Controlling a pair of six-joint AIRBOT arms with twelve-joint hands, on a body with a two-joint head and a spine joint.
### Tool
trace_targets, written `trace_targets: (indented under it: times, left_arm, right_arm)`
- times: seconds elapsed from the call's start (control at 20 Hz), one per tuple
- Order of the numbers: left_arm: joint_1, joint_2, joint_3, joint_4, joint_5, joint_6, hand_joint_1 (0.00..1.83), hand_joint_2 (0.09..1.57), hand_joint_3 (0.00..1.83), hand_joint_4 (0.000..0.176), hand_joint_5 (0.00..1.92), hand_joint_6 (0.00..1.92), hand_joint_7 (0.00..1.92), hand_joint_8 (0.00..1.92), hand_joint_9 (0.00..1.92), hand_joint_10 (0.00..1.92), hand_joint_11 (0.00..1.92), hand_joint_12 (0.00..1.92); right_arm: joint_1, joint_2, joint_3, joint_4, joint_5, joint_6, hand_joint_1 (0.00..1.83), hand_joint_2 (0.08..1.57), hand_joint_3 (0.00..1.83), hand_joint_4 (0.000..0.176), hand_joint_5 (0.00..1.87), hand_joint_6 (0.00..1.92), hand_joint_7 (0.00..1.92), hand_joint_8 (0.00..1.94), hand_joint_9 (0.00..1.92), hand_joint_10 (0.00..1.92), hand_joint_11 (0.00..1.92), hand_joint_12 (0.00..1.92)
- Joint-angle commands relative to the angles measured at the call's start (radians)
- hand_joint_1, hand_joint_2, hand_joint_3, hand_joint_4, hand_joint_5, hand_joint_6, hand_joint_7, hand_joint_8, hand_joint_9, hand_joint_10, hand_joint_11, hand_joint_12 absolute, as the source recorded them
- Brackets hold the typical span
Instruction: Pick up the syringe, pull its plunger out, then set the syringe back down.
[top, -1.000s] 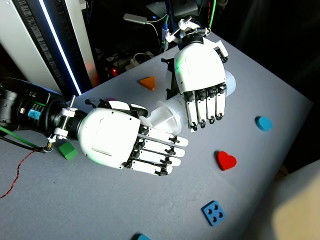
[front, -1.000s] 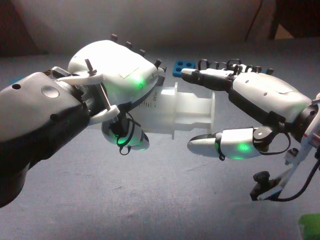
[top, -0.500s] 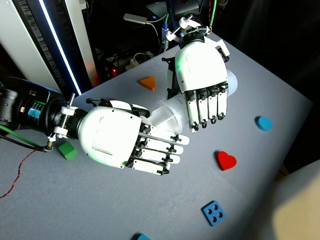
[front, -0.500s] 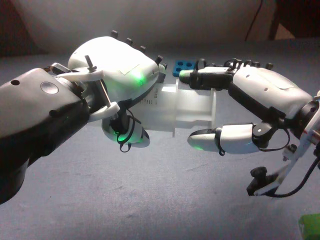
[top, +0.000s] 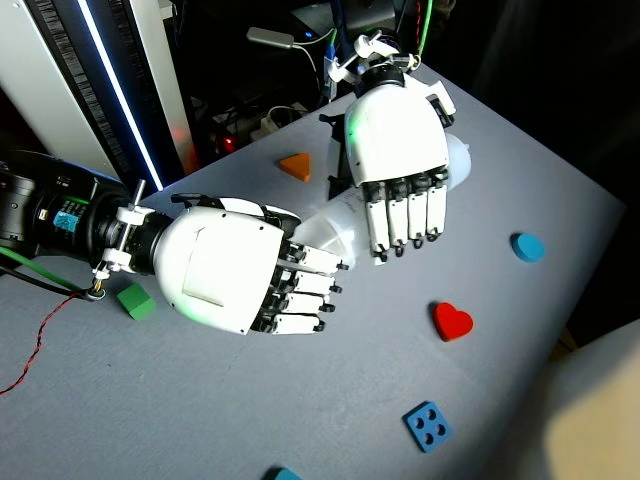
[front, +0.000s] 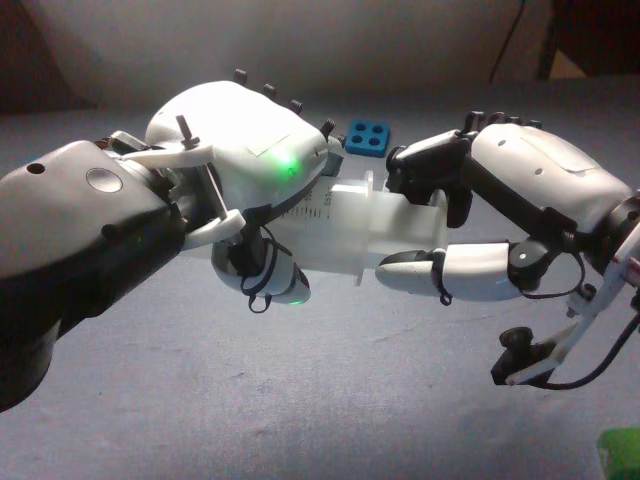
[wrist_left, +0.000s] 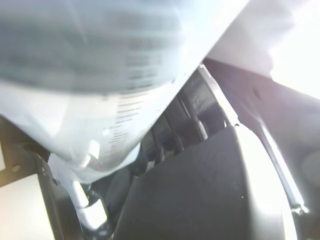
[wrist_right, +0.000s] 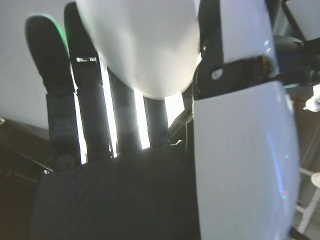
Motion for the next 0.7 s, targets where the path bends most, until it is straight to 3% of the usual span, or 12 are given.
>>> trace_targets:
  times: [0.0,0.2,0.4,0.65]
  left_arm:
    - [-0.02,0.011,0.009,0.074,-0.077,0.017,1.37,1.15,0.0,0.0,0.88,0.99,0.9,1.09,0.85,1.42,0.8,1.43]
    - [-0.024,0.02,0.012,0.074,-0.077,0.017,1.37,1.14,0.0,0.0,0.91,0.98,0.94,1.04,0.86,1.39,0.8,1.41]
    - [-0.028,0.029,0.018,0.074,-0.074,0.017,1.37,1.14,0.0,0.0,0.89,0.98,0.92,1.05,0.86,1.41,0.8,1.45]
    - [-0.028,0.038,0.032,0.074,-0.055,0.017,1.37,1.14,0.0,0.0,0.88,1.0,0.93,1.06,0.85,1.42,0.74,1.44]
  right_arm:
    - [-0.001,0.01,-0.001,-0.03,0.097,0.003,1.38,1.1,0.0,0.0,0.91,1.0,1.0,0.86,1.0,1.17,0.84,1.2]
    - [0.011,0.027,-0.005,-0.03,0.126,0.003,1.38,1.08,0.0,0.0,0.93,0.96,1.05,0.79,1.05,1.11,0.94,1.16]
    - [0.032,0.054,-0.028,0.014,0.168,0.024,1.38,1.09,0.0,0.0,0.91,0.98,1.06,0.79,1.01,1.17,0.89,1.19]
    - [0.047,0.102,-0.031,0.008,0.129,0.003,1.38,1.09,0.0,0.0,0.91,0.99,1.05,0.8,1.01,1.17,0.89,1.2]
